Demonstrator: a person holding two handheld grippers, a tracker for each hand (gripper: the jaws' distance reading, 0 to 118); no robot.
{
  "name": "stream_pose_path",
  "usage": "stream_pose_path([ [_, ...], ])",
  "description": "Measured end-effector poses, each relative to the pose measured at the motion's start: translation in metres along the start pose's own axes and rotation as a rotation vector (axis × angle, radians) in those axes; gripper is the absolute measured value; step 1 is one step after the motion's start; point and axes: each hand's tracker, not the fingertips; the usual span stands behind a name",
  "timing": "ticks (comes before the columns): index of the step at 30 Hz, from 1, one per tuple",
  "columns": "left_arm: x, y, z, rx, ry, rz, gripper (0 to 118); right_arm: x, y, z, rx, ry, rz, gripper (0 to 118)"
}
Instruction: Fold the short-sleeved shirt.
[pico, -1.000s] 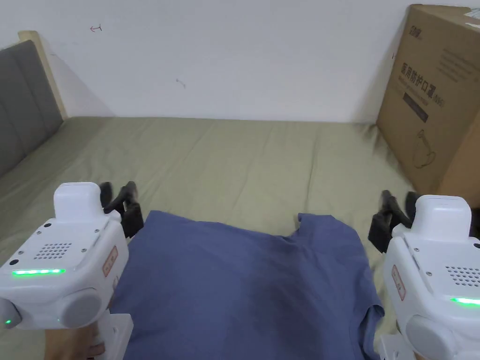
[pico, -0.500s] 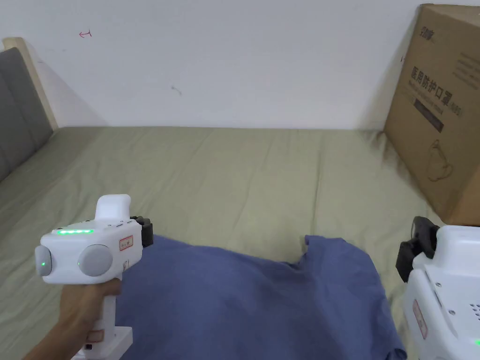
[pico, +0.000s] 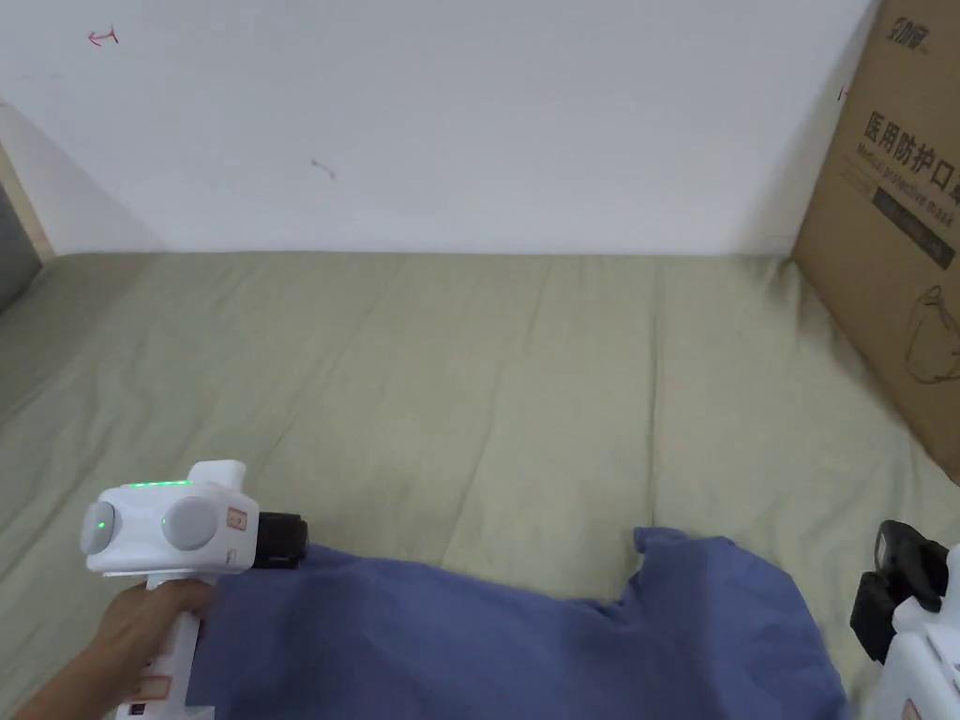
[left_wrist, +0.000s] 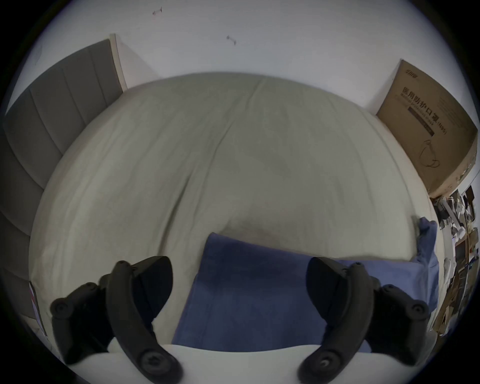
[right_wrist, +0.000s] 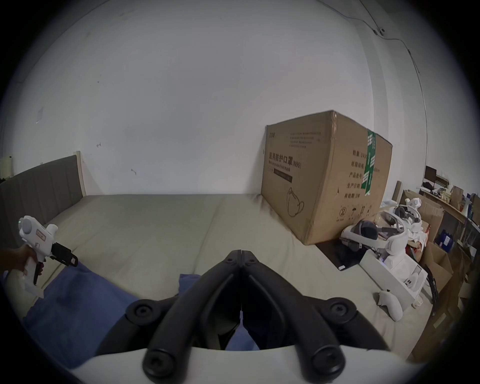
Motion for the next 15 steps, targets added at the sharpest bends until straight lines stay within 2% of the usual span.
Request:
stream_pose_path([
  [1,-0.003,-0.003,-0.006,-0.003,-0.002,-0.006,90,0.002,-0.004,-0.002,-0.011,-0.004,0.002,0],
  [2,0.001,-0.005,-0.011,-0.018,0.004,-0.022,67,0.003,-0.006,-0.004,-0.020,-0.008,0.008,0],
  [5,0.012,-0.011,-0.012,0.015,0.052,-0.064,50,0.010,-0.013,-0.013,-0.071,-0.014,0.022,0],
  [7,0.015,-0.011,-0.004,0.023,0.033,-0.061,4,0.016,-0.016,-0.020,-0.112,-0.009,0.015,0],
  [9,0.016,-0.013,0.008,0.043,0.026,-0.058,2,0.022,-0.019,-0.033,-0.192,0.000,0.008,0],
  [11,0.018,-0.015,0.024,0.074,0.019,-0.052,2,0.027,-0.023,-0.052,-0.263,0.006,-0.032,3],
  [14,0.018,-0.019,0.062,0.167,-0.031,-0.044,2,0.034,-0.037,-0.089,-0.397,0.021,-0.072,74],
  [15,0.020,-0.021,0.076,0.187,-0.053,-0.049,2,0.034,-0.043,-0.104,-0.462,0.040,-0.083,85],
])
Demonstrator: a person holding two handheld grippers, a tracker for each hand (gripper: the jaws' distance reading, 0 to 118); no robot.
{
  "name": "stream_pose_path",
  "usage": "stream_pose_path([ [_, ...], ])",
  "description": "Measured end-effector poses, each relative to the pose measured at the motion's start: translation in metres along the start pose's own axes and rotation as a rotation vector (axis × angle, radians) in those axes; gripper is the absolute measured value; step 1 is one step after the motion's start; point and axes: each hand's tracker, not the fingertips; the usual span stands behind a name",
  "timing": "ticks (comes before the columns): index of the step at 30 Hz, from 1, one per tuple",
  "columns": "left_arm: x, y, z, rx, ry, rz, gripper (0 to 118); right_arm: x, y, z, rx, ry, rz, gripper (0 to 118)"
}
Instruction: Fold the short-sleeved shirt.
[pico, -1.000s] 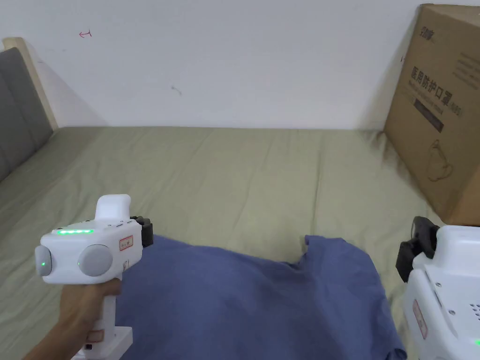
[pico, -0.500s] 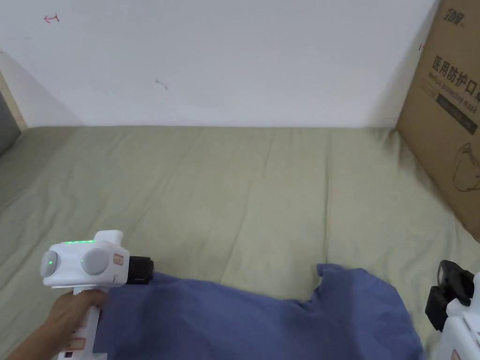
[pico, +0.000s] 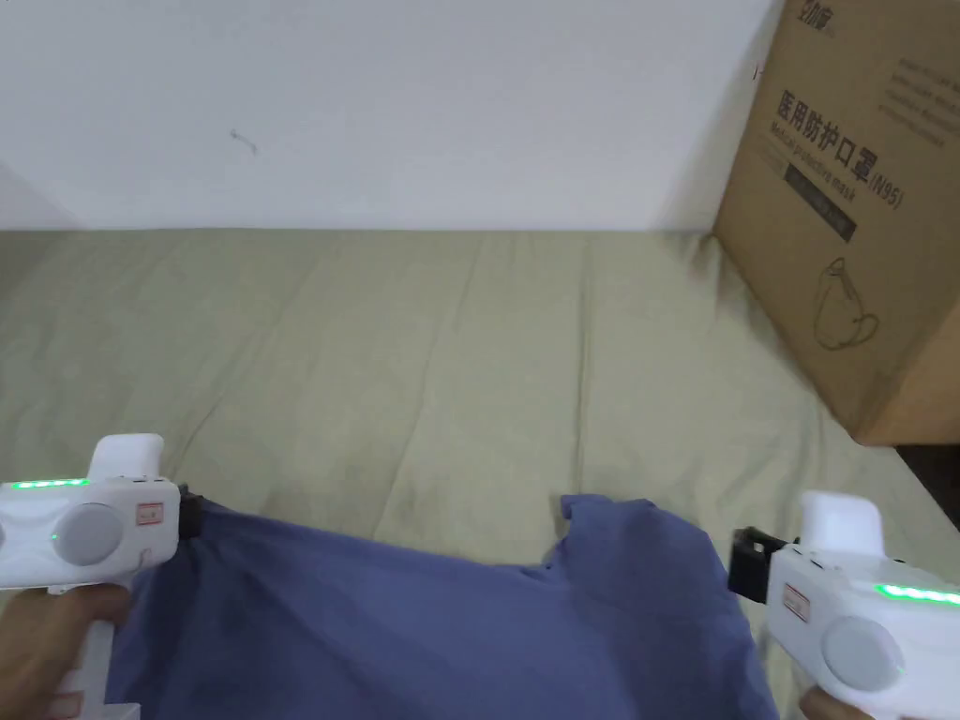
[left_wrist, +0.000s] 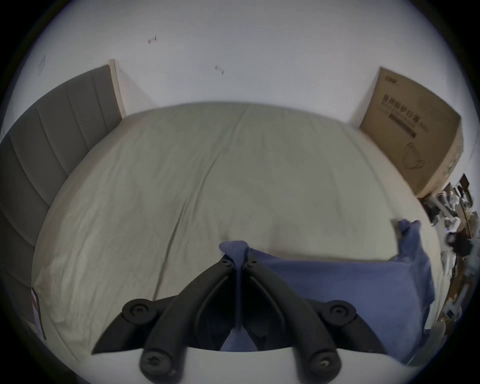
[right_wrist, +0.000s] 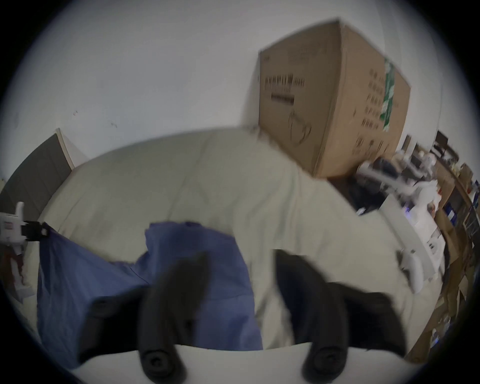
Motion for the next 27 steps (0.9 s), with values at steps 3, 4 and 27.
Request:
stream_pose_path([
  [3,0.001,0.002,0.029,0.059,-0.038,-0.010,2,-0.002,-0.005,-0.044,-0.149,0.033,-0.030,112],
  [4,0.003,0.002,0.038,0.062,-0.048,-0.012,2,-0.005,-0.008,-0.055,-0.179,0.025,-0.023,113],
  [27,-0.004,0.047,0.197,0.365,0.000,0.054,2,-0.052,0.110,0.144,0.425,0.056,0.208,3],
])
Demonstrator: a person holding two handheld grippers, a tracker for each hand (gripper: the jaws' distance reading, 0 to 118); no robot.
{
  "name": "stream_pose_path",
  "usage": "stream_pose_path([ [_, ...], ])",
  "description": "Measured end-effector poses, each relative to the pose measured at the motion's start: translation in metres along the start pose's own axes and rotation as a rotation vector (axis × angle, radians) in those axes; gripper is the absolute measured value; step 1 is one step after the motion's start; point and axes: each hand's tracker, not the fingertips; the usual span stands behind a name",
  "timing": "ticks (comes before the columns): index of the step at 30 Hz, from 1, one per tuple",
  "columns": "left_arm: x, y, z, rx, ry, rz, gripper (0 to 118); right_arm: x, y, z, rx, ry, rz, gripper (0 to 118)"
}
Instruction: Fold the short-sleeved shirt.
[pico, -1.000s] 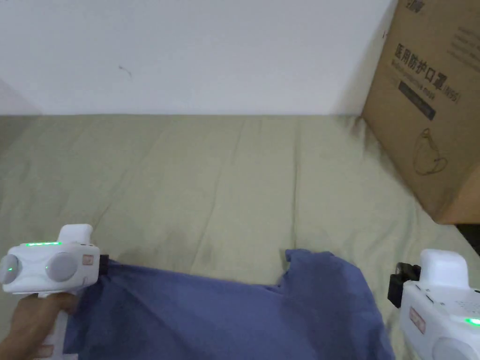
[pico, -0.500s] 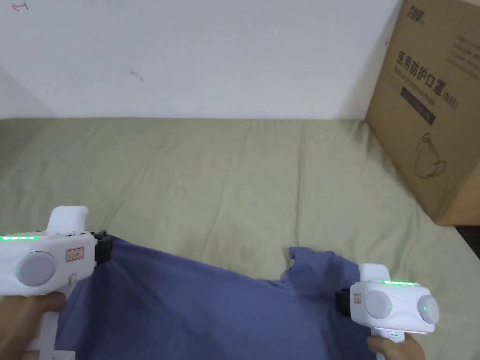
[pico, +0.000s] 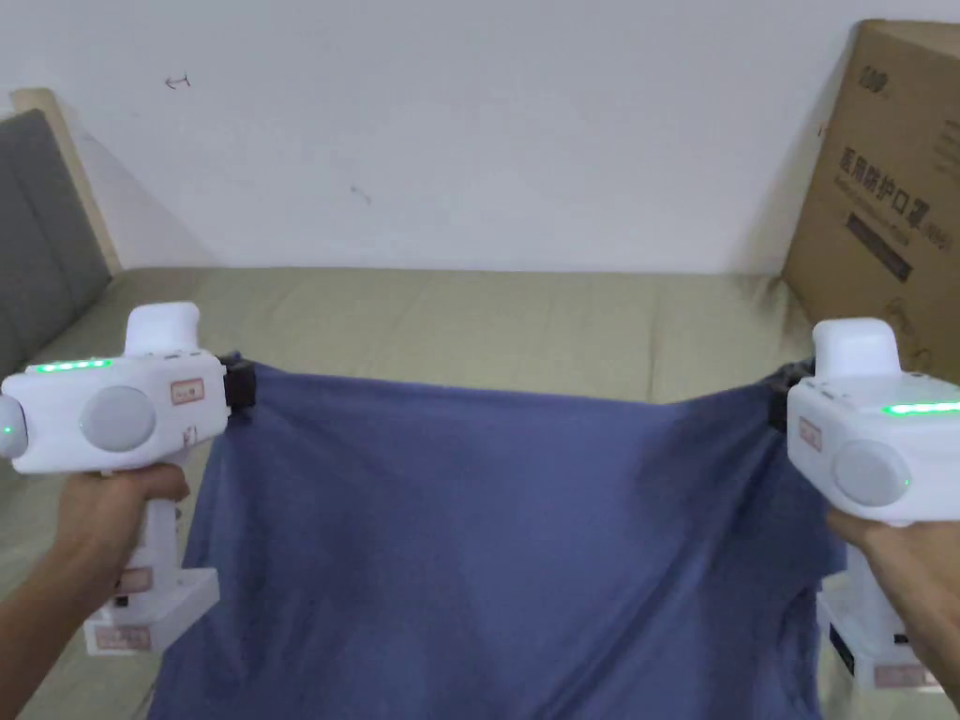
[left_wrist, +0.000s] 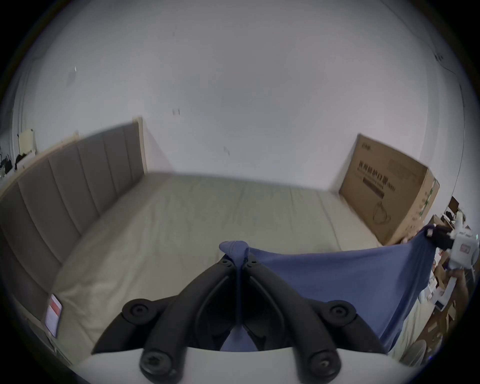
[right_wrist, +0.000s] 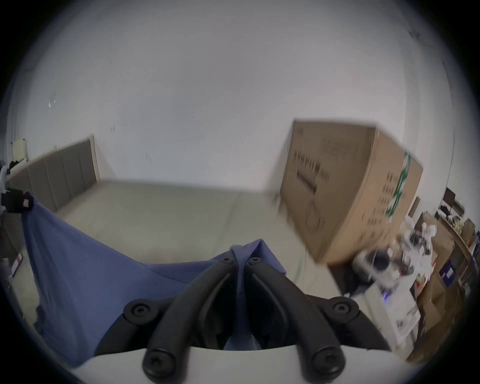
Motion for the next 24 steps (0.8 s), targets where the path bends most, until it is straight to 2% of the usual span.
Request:
stream_pose_path([
  [7,0.011,0.120,0.057,0.244,0.040,-0.042,2,0.006,0.138,0.037,0.274,-0.004,-0.012,3],
  [14,0.028,0.192,0.077,0.383,0.073,-0.070,2,0.011,0.219,0.043,0.427,-0.016,-0.022,3],
  [19,0.022,0.203,0.054,0.417,0.087,-0.049,2,0.012,0.230,0.024,0.461,-0.001,-0.014,3],
  [24,0.009,0.169,-0.005,0.361,0.114,-0.024,2,-0.001,0.188,-0.017,0.387,0.014,0.031,3],
])
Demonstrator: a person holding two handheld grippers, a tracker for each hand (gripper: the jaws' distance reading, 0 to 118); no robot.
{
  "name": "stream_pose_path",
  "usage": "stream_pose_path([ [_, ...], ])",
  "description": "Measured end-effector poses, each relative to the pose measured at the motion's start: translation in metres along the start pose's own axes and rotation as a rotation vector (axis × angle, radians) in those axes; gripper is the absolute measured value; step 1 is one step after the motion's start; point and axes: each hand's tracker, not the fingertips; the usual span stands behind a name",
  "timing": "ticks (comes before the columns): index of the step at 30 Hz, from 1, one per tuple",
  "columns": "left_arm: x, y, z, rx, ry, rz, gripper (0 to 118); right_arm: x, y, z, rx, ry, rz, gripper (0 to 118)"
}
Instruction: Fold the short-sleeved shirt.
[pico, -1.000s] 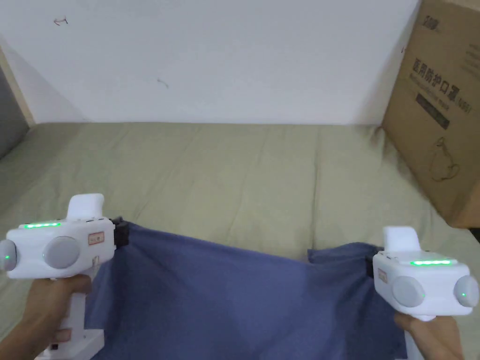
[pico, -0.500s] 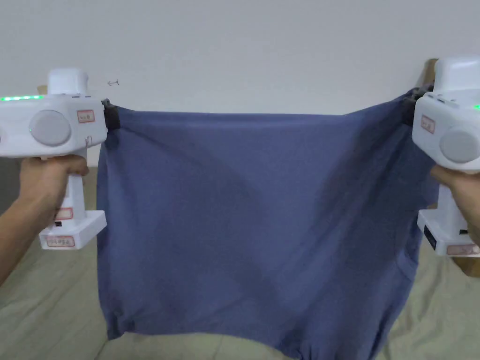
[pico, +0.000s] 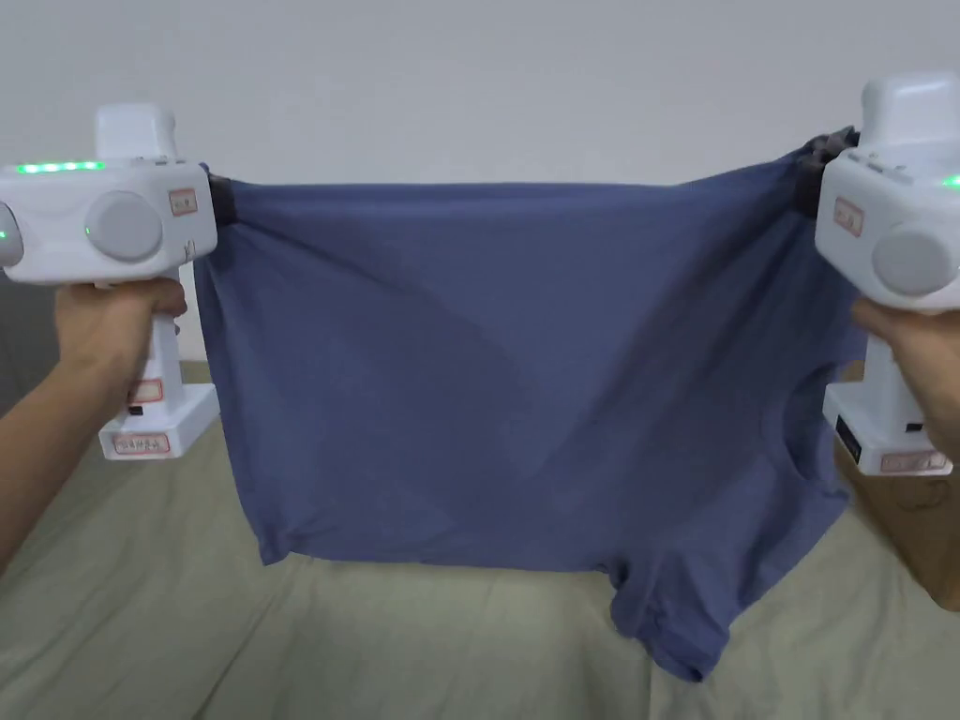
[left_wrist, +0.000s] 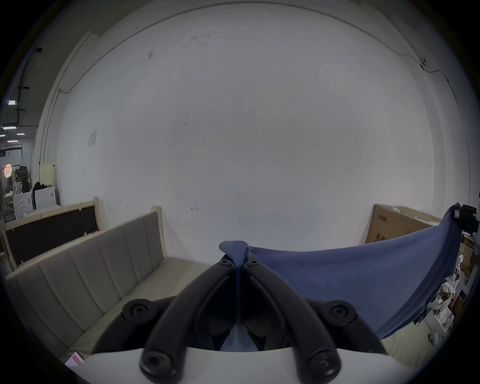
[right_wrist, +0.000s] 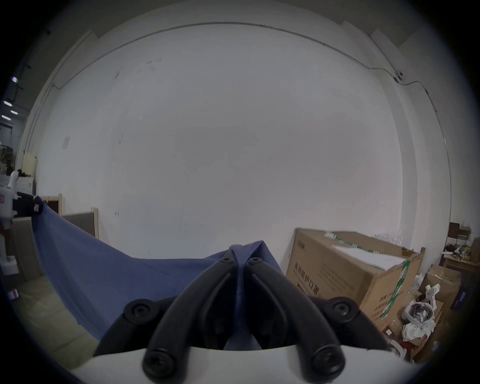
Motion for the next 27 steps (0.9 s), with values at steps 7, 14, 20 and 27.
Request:
stream_pose_path([
  [7,-0.012,-0.130,-0.042,-0.190,0.012,0.010,2,-0.021,-0.126,-0.026,-0.229,0.052,0.028,3],
  [14,-0.025,-0.256,-0.017,-0.393,0.026,0.057,2,-0.033,-0.245,0.008,-0.450,0.107,-0.033,3],
  [20,-0.044,-0.329,0.054,-0.491,0.023,0.079,2,-0.030,-0.299,0.087,-0.570,0.161,-0.103,3],
  [27,-0.056,-0.358,0.165,-0.540,0.038,0.084,2,-0.021,-0.313,0.192,-0.606,0.201,-0.177,3],
])
